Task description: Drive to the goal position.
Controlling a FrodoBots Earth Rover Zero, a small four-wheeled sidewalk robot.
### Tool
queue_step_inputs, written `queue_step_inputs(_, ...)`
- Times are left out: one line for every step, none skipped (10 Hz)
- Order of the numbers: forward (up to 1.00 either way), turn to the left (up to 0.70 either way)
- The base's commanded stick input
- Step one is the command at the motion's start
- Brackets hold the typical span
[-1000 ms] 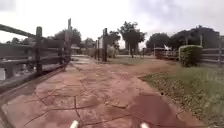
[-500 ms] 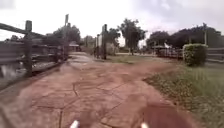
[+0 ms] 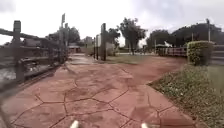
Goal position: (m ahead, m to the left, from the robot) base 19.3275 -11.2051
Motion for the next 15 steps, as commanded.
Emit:
queue_step_inputs(0.7, 0.0)
queue_step_inputs(0.7, 0.0)
queue_step_inputs(0.7, 0.0)
queue_step_inputs(0.7, 0.0)
queue_step_inputs(0.7, 0.0)
queue_step_inputs(0.7, 0.0)
queue_step_inputs(0.7, -0.24)
queue_step_inputs(0.7, -0.35)
queue_step_inputs(0.7, -0.35)
queue_step_inputs(0.7, -0.35)
queue_step_inputs(0.7, -0.35)
queue_step_inputs(0.7, -0.35)
queue_step_inputs(0.7, -0.35)
queue_step_inputs(0.7, -0.35)
queue_step_inputs(0.7, -0.35)
